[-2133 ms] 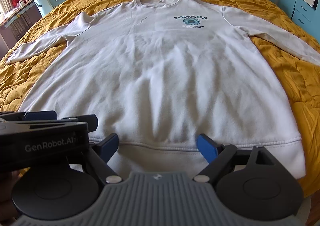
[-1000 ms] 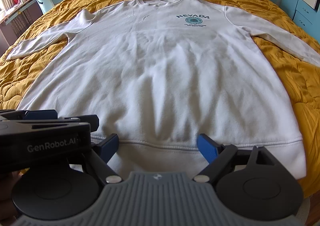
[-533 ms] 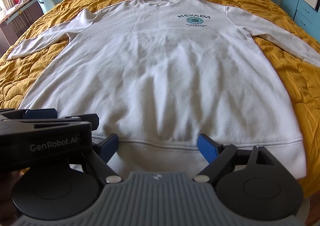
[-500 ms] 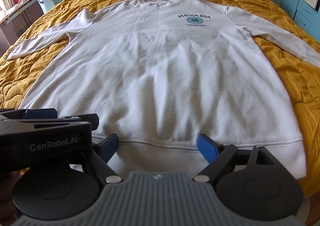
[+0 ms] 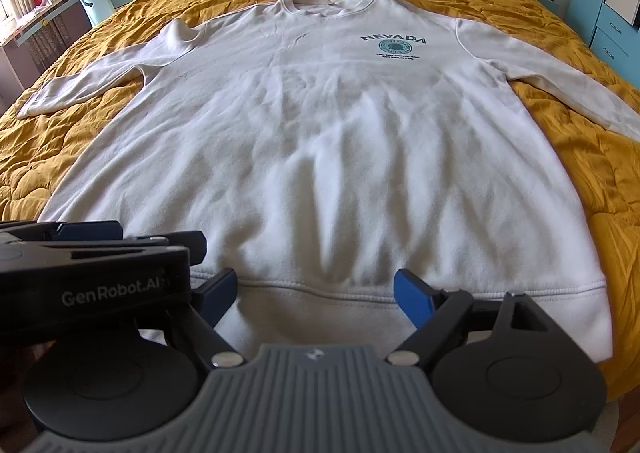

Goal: Fold small clothes

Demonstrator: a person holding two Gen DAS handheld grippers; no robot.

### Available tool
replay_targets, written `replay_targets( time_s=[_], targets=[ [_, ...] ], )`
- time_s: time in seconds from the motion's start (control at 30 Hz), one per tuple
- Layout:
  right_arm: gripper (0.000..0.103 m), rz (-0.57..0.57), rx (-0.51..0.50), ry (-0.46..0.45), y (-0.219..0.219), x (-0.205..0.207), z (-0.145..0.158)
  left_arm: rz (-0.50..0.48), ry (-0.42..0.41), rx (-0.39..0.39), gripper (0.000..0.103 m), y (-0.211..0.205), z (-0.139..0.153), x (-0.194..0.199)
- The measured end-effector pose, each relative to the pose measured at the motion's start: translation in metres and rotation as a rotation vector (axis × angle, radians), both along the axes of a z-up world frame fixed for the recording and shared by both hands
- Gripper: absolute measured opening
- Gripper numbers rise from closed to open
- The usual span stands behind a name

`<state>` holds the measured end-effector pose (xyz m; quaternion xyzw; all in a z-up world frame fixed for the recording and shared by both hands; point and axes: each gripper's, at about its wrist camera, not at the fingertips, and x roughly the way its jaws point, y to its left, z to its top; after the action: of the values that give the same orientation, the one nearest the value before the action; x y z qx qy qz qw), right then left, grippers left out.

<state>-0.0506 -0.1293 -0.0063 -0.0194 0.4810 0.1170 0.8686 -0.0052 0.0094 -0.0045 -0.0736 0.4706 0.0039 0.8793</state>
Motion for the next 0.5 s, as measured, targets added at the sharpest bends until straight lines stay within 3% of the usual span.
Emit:
replay_targets(
  time_s=[0.1, 0.27, 0.33, 0.4, 0.5],
  targets=[
    [0.076, 0.012, -0.019, -0.017, 0.005, -0.002, 0.006, 0.004, -0.014, -0.025, 0.084, 0.006, 0.003, -0.002],
    [0.076, 0.07, 0.015, -0.06, 0.016, 0.003, 0.023, 0.019, -0.076, 0.028, 0.084, 0.025, 0.021, 0.0],
    [0.077, 0.075, 0.013, -0.094, 0.019, 0.007, 0.032, -0.016, -0.104, 0.009, 0.081, 0.044, 0.03, 0.005],
    [0.078, 0.066, 0.01, -0.12, 0.019, 0.013, 0.039, 0.037, -0.115, -0.096, 0.078, 0.083, 0.037, 0.013],
    [0.078, 0.035, 0.02, -0.131, 0.016, 0.022, 0.047, 0.219, -0.175, -0.258, 0.078, 0.158, 0.041, 0.019]
  ],
)
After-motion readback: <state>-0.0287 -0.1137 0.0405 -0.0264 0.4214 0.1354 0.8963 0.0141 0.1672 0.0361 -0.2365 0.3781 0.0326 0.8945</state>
